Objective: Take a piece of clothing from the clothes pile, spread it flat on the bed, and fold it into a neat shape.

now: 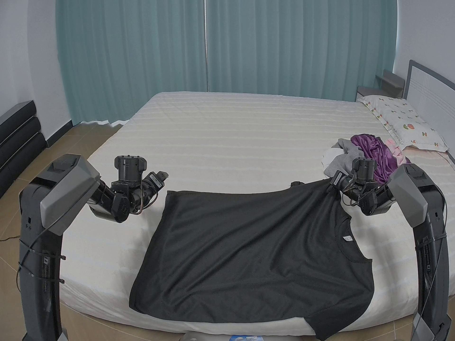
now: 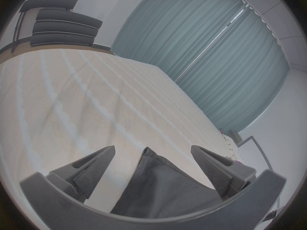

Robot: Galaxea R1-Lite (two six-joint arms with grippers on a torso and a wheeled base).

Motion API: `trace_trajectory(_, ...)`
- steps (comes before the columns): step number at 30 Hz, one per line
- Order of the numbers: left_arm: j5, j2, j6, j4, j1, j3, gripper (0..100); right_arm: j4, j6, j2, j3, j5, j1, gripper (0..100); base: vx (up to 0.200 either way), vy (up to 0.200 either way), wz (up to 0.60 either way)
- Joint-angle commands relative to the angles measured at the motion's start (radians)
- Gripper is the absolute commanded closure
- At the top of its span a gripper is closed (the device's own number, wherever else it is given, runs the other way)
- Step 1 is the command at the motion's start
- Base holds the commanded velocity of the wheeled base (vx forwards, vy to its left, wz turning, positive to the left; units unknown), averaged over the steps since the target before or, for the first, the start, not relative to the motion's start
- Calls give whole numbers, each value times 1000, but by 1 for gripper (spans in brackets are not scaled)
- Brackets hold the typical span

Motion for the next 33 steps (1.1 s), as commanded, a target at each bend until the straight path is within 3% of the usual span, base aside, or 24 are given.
trace_trajectory(1, 8, 150, 1, 89, -10, -165, 0, -11, 4, 9, 5, -14, 5, 100, 0, 0, 0)
trace_trajectory(18, -2, 265, -4, 236, -61, -417, 0, -13, 40, 6, 26, -14, 7, 100, 0, 0, 0)
trace_trajectory(19, 2, 267, -4, 241, -62, -426, 100, -13, 45, 8, 26, -14, 7, 100, 0, 0, 0)
trace_trajectory(33, 89, 255, -7, 238, -34, -520, 100, -54, 47, 14, 9, -14, 8, 100, 0, 0, 0)
